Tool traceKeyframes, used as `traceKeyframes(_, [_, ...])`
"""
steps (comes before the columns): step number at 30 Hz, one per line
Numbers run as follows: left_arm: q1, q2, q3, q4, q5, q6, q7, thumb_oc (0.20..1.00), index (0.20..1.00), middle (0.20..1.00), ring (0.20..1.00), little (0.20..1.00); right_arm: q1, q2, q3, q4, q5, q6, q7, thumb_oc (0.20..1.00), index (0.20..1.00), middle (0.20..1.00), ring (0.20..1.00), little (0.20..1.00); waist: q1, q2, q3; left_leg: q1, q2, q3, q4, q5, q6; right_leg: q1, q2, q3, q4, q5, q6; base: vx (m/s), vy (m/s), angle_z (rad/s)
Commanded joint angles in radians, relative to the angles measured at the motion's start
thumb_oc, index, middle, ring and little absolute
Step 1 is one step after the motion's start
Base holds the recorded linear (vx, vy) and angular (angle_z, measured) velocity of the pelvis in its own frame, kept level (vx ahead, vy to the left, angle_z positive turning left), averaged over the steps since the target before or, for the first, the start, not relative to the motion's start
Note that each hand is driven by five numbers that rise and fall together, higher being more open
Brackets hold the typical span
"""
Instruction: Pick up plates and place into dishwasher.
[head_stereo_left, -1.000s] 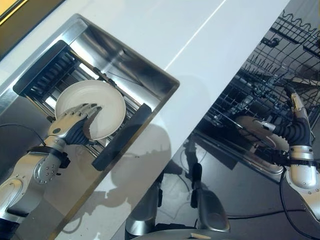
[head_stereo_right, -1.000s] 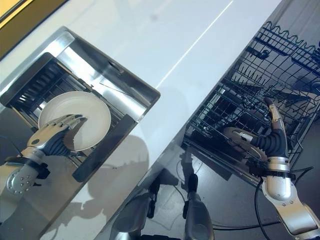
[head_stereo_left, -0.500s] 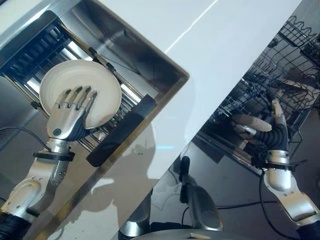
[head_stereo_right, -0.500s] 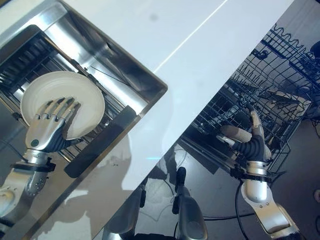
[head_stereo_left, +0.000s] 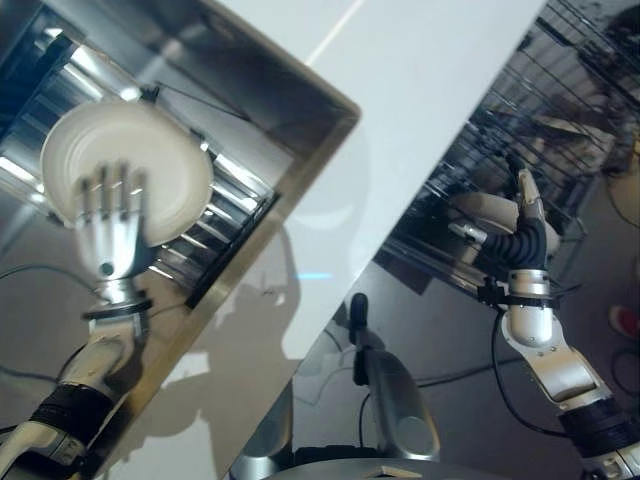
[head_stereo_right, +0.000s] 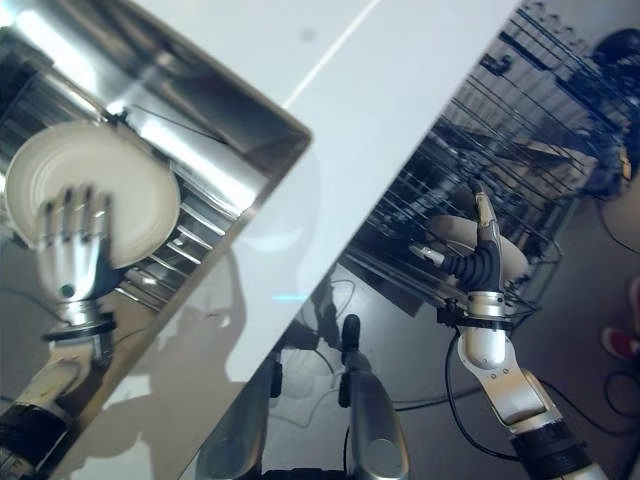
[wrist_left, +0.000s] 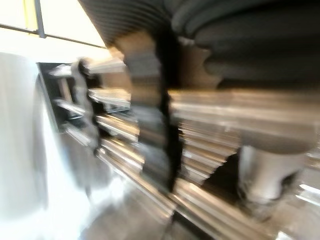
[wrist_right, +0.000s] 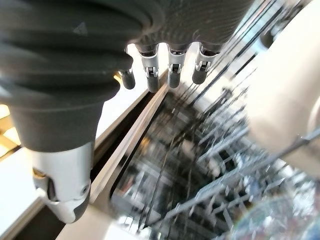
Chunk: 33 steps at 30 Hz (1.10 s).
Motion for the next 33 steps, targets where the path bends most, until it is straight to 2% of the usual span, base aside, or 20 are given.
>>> traceKeyframes(1, [-0.062, -0.139, 0.120, 0.167, -0.155, 0.050, 0.077, 0.200, 0.200, 0.200, 0.200, 0.200, -0.050, -0.010, -0.021, -0.056, -0.038, -0.049, 0.012, 1.000, 1.000, 1.000, 1.000, 1.000, 0.033, -0.015, 0.016, 0.003, -0.025, -0.035, -0.046, 0.001, 0.004, 0.032, -0.036, -0.013, 0.101, -0.068, 0.078, -0.01, 0.052, 0.08])
traceKeyframes(5, [-0.077, -0.154, 0.156, 0.181, -0.160, 0.007, 0.122, 0.200, 0.200, 0.200, 0.200, 0.200, -0.044, -0.008, -0.038, -0.061, -0.053, -0.044, 0.029, 1.000, 1.000, 1.000, 1.000, 1.000, 0.023, 0.001, 0.016, -0.002, -0.034, -0.036, -0.030, 0.002, 0.002, 0.010, -0.046, -0.015, 0.131, -0.074, 0.076, -0.02, 0.069, -0.01])
traceKeyframes(7, [-0.067, -0.163, 0.163, 0.178, -0.160, -0.021, 0.120, 0.200, 0.200, 0.200, 0.200, 0.200, -0.036, -0.016, -0.051, -0.069, -0.055, -0.043, 0.037, 1.000, 1.000, 1.000, 1.000, 1.000, 0.019, 0.014, 0.016, 0.003, -0.037, -0.033, -0.031, 0.002, 0.003, 0.003, -0.049, -0.012, 0.143, -0.080, 0.074, -0.01, 0.089, -0.05])
traceKeyframes(15, [0.005, -0.231, 0.131, 0.148, -0.163, -0.066, 0.095, 0.200, 0.200, 0.200, 0.200, 0.200, -0.004, -0.034, -0.092, -0.091, -0.070, -0.038, 0.057, 1.000, 1.000, 1.000, 1.000, 1.000, 0.012, 0.045, 0.016, 0.017, -0.046, -0.022, -0.025, 0.002, 0.005, -0.008, -0.057, -0.004, 0.176, -0.093, 0.074, 0.00, 0.059, -0.01])
traceKeyframes(21, [0.027, -0.248, 0.135, 0.141, -0.175, -0.145, 0.107, 0.200, 0.200, 0.200, 0.200, 0.200, 0.020, -0.037, -0.120, -0.094, -0.072, -0.047, 0.083, 1.000, 1.000, 1.000, 1.000, 1.000, 0.005, 0.061, 0.016, 0.041, -0.049, -0.015, -0.022, -0.001, 0.004, 0.000, -0.064, -0.002, 0.194, -0.101, 0.078, 0.02, 0.036, 0.01])
traceKeyframes(24, [0.036, -0.250, 0.158, 0.117, -0.183, -0.225, 0.117, 0.200, 0.200, 0.200, 0.200, 0.200, 0.035, -0.038, -0.128, -0.088, -0.073, -0.057, 0.089, 1.000, 1.000, 1.000, 1.000, 1.000, 0.005, 0.067, 0.016, 0.064, -0.051, -0.012, -0.023, -0.002, 0.003, 0.017, -0.069, -0.007, 0.201, -0.106, 0.078, 0.04, 0.032, 0.04])
traceKeyframes(28, [0.084, -0.253, 0.221, -0.005, -0.153, -0.362, 0.079, 0.200, 0.200, 0.200, 0.200, 0.200, 0.088, -0.032, -0.172, -0.101, -0.072, -0.072, 0.109, 1.000, 1.000, 1.000, 1.000, 1.000, 0.013, 0.081, 0.016, 0.099, -0.058, -0.016, -0.022, 0.002, -0.001, 0.054, -0.075, -0.020, 0.206, -0.114, 0.074, 0.05, 0.019, 0.08])
traceKeyframes(33, [0.190, -0.247, 0.311, -0.183, -0.126, -0.495, -0.019, 0.200, 0.200, 0.200, 0.200, 0.200, 0.174, -0.014, -0.221, -0.131, -0.064, -0.083, 0.139, 1.000, 1.000, 1.000, 1.000, 1.000, 0.028, 0.090, -0.016, 0.141, -0.060, -0.023, -0.032, 0.006, -0.006, 0.100, -0.082, -0.046, 0.203, -0.126, 0.071, 0.08, -0.017, 0.09])
